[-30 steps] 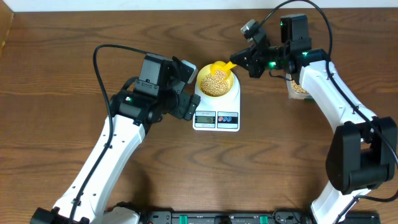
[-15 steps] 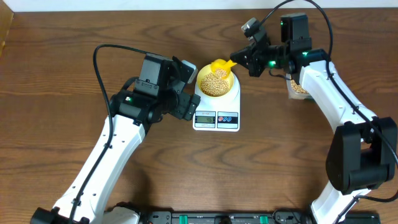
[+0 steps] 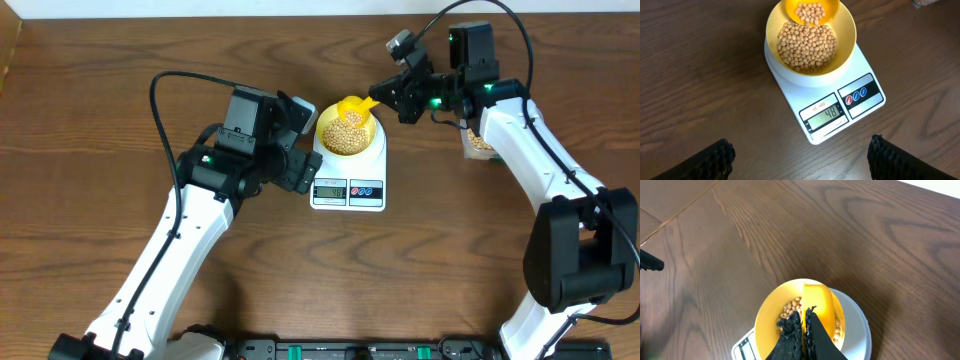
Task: Scoop item into bowl and weigh 50g on scale
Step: 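Hold the tilted scoop over the bowl, trickling beans slowly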
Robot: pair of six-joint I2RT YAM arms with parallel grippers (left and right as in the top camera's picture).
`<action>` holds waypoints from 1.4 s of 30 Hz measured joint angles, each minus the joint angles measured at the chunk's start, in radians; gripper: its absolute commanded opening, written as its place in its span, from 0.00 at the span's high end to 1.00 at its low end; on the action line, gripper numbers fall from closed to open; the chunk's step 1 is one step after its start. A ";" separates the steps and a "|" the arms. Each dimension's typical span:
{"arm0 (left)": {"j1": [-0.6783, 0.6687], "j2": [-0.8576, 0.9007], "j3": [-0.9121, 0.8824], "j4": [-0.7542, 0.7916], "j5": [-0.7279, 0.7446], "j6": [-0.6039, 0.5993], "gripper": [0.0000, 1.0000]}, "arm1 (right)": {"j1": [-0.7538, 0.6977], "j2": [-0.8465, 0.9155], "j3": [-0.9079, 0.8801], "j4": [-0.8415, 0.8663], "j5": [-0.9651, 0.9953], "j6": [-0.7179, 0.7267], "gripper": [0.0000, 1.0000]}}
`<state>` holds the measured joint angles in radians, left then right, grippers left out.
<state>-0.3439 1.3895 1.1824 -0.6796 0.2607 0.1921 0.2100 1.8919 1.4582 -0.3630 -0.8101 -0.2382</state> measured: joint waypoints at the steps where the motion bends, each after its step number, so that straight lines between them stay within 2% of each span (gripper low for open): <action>1: 0.000 0.000 0.000 0.000 0.000 0.000 0.13 | 0.000 0.000 0.000 0.002 0.000 0.000 0.99; 9: 0.000 0.000 0.000 0.000 0.000 0.000 0.13 | 0.000 0.000 0.000 -0.003 -0.001 0.010 0.99; 22: 0.000 0.000 0.000 0.000 0.000 0.000 0.13 | 0.000 0.000 0.000 0.101 -0.001 0.051 0.99; 27: 0.000 0.000 0.000 0.000 0.000 0.000 0.13 | 0.000 0.000 -0.001 0.042 -0.001 0.073 0.99; 42: 0.000 0.000 0.000 0.000 0.000 0.000 0.13 | 0.000 0.000 -0.001 0.053 -0.020 0.042 0.99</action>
<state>-0.3439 1.3895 1.1824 -0.6796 0.2607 0.1921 0.2100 1.8919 1.4574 -0.3099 -0.8299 -0.1967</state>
